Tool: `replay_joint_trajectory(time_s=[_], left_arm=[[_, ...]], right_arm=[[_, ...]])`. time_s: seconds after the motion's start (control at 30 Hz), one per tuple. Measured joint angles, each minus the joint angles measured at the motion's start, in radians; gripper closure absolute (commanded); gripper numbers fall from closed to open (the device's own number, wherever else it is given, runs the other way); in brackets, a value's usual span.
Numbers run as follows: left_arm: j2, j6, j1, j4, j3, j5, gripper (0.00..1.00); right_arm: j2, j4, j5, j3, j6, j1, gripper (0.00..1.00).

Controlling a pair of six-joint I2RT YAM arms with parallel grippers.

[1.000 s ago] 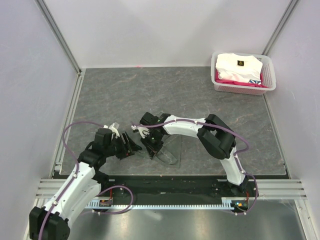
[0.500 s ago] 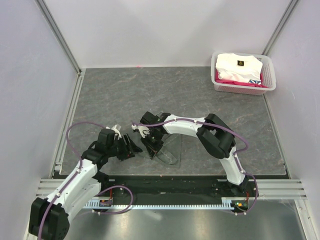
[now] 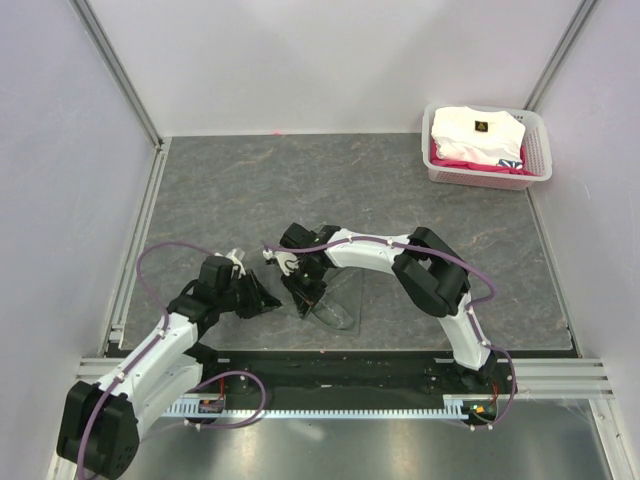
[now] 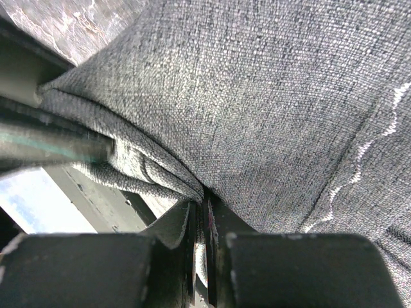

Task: Fold the napkin, place the utensils inside, and roll it up
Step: Roll the napkin with the utensil

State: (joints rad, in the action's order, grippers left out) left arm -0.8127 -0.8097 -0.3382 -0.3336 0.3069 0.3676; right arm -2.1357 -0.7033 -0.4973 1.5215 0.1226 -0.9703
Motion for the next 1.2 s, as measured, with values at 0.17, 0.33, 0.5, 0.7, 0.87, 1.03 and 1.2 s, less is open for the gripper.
replay_joint_trajectory(time_s=[0.17, 0.33, 0.5, 0.7, 0.87, 1.03, 1.2], left_arm=[[-0.001, -0.007, -0.001, -0.001, 0.000, -0.008, 0.97], [-0.004, -0.009, -0.002, -0.011, 0.000, -0.023, 0.98], [-0.029, -0.011, -0.003, -0.045, 0.017, -0.034, 0.98], [-0.079, -0.011, -0.004, -0.077, 0.061, -0.049, 0.98], [-0.097, -0.011, -0.001, -0.109, 0.093, -0.053, 0.98], [-0.113, -0.011, 0.007, -0.135, 0.113, -0.053, 0.98], [-0.115, -0.011, 0.013, -0.151, 0.113, -0.052, 0.98]], right_arm=[[0.001, 0.000, 0.001, 0.000, 0.000, 0.000, 0.82], [0.033, 0.039, 0.008, -0.039, 0.010, -0.001, 0.62], [0.126, 0.112, 0.089, -0.134, 0.011, -0.006, 0.42], [0.294, 0.201, 0.219, -0.325, 0.016, -0.004, 0.32], [0.415, 0.255, 0.353, -0.426, 0.015, -0.035, 0.29], [0.490, 0.315, 0.504, -0.463, 0.011, -0.132, 0.26], [0.502, 0.358, 0.607, -0.473, 0.005, -0.222, 0.25]])
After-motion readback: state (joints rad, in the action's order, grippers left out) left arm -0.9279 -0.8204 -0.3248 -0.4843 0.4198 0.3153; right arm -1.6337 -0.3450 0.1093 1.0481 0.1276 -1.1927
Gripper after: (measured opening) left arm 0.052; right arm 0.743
